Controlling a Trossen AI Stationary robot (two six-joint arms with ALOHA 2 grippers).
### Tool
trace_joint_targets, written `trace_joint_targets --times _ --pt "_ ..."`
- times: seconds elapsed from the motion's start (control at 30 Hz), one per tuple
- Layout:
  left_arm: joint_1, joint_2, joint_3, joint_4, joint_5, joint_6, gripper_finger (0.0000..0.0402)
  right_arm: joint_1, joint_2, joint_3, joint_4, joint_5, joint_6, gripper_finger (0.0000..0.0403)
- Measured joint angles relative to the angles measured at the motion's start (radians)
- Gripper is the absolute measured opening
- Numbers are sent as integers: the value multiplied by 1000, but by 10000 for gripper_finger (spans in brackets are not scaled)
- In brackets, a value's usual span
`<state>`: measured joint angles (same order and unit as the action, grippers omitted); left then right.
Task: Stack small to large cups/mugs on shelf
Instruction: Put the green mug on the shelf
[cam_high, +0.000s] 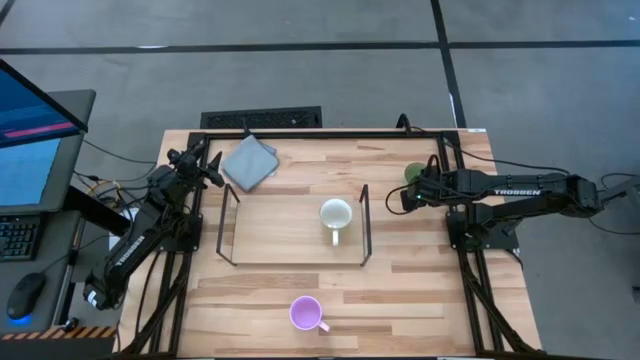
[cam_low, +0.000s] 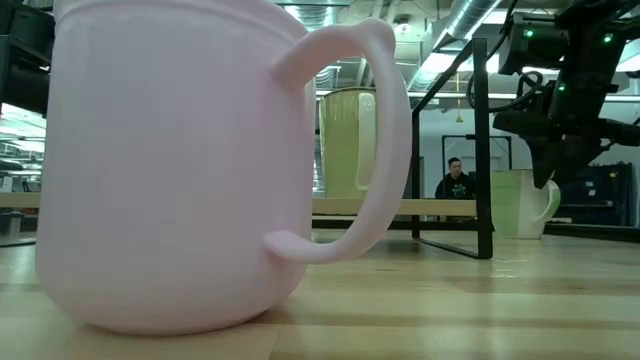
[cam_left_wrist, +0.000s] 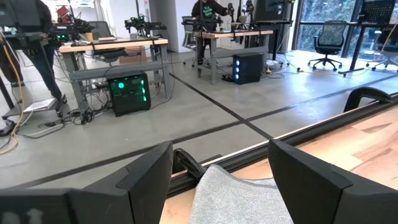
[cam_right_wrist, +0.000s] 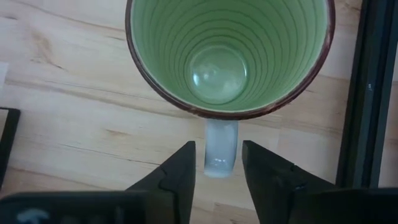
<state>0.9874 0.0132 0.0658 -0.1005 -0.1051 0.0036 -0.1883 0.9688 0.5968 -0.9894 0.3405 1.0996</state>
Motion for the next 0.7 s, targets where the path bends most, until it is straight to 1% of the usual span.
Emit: trace_joint_targets --times 0.4,0.7 --pt "0 0 0 0 0 0 254 0 0 0 3 0 3 207" --pt "0 0 0 -5 0 0 254 0 0 0 2 0 26 214"
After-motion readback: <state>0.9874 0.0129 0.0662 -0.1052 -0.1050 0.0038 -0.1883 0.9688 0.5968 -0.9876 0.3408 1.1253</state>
